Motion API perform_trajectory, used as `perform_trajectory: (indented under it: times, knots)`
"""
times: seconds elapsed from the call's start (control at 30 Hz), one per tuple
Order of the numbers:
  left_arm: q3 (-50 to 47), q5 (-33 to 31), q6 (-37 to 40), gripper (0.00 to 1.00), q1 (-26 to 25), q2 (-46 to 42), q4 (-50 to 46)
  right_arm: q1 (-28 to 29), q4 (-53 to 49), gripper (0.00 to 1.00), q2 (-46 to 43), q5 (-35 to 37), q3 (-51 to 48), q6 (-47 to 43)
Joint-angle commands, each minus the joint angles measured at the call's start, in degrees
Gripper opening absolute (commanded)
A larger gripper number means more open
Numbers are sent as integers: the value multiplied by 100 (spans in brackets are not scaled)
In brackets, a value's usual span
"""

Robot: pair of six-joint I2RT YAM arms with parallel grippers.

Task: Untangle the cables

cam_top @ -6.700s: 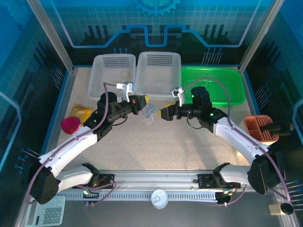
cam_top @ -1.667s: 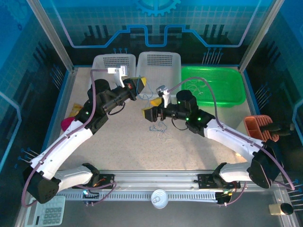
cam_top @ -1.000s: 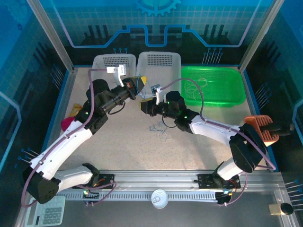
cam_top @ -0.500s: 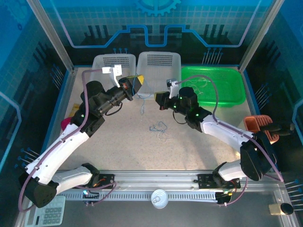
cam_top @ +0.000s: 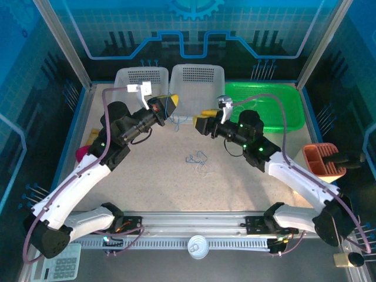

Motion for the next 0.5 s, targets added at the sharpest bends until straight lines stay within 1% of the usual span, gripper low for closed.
perform_trajectory:
  times: [0.0,0.13,0.2,0.47]
  knots:
    - [-78,100,80,0,47,-40,186,125,-41,62,-331,-192,-89,-76]
    - [-78,116,72,0,43,-1,216,258,14,70,-472,-290,-45,-51]
    - [-65,122,55,0,45,13,241,308,81,72,-407,-353,29,22]
    - [-117,149,-18,0,45,2,301,464,515,73,150,-466,401,262]
